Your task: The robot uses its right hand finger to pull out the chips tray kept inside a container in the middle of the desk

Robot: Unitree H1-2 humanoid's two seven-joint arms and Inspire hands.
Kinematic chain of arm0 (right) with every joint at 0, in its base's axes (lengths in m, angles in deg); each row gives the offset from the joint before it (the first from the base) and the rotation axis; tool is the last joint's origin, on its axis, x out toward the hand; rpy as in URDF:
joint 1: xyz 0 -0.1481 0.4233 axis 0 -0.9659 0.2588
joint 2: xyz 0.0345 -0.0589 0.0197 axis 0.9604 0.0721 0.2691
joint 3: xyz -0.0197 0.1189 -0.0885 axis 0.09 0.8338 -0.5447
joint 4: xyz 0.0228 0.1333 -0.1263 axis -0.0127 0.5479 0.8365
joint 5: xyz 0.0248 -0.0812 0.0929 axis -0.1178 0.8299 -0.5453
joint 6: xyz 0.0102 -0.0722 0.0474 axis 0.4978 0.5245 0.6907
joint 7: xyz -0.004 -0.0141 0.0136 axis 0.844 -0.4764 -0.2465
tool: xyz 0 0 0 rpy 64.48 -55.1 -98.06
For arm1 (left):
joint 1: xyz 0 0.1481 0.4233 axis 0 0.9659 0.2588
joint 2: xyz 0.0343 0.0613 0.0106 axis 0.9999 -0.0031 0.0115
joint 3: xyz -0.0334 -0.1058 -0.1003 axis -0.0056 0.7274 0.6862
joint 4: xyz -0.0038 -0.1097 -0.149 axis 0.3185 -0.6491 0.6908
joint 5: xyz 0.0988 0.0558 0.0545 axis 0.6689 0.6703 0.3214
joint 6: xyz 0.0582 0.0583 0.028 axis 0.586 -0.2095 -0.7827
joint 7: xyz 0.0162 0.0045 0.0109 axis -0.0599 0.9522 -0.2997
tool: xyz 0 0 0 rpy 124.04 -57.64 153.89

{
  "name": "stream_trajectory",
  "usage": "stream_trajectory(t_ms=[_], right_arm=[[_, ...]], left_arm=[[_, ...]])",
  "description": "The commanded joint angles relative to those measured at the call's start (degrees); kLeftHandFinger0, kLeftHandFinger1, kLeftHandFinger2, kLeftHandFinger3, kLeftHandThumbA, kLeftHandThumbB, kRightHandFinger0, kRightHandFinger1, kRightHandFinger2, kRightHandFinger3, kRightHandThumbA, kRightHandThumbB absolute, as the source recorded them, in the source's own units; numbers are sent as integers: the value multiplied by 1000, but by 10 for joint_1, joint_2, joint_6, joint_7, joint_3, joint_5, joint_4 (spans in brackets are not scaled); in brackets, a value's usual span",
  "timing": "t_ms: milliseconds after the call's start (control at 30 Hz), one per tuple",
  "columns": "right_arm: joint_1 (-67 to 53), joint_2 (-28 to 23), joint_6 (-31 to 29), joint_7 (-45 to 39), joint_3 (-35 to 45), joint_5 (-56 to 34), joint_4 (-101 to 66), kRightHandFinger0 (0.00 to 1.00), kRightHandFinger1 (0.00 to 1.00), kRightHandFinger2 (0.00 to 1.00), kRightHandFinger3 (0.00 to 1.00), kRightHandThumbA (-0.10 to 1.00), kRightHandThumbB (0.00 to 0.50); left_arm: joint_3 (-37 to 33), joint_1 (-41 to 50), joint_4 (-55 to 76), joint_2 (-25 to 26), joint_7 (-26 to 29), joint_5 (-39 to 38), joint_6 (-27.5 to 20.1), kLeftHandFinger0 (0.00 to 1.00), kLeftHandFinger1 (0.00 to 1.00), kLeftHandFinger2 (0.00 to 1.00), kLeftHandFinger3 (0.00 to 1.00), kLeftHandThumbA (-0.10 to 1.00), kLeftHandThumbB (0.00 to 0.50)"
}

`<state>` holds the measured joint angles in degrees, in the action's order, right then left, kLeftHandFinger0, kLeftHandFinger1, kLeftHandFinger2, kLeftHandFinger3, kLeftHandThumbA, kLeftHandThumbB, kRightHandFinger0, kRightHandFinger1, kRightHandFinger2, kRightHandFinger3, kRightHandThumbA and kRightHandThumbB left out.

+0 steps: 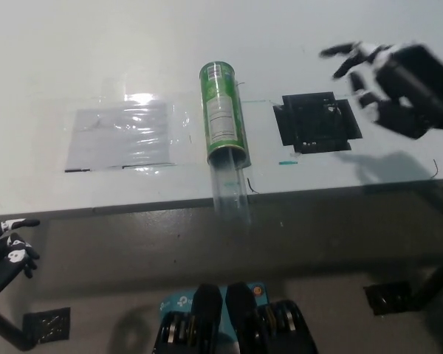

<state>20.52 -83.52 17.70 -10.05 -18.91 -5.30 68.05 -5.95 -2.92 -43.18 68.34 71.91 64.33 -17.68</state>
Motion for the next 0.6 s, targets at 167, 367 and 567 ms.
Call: stream_trajectory(t_ms=[167, 367, 567], right_arm=[[-91, 55, 77, 57, 110, -89, -47, 197, 105, 789, 867, -100, 221], [-144, 101, 49, 92, 141, -108, -18, 225, 112, 761, 878, -100, 230], [-179, 135, 16, 136, 153, -109, 26, 411, 77, 714, 857, -100, 259]], left_arm=[[8, 1, 10, 7, 4, 4, -19, 293, 294, 326, 636, -36, 119], [8, 0, 4, 8, 2, 3, -23, 288, 292, 326, 640, -13, 125], [8, -3, 1, 8, 1, 2, -29, 276, 287, 321, 639, -18, 117]])
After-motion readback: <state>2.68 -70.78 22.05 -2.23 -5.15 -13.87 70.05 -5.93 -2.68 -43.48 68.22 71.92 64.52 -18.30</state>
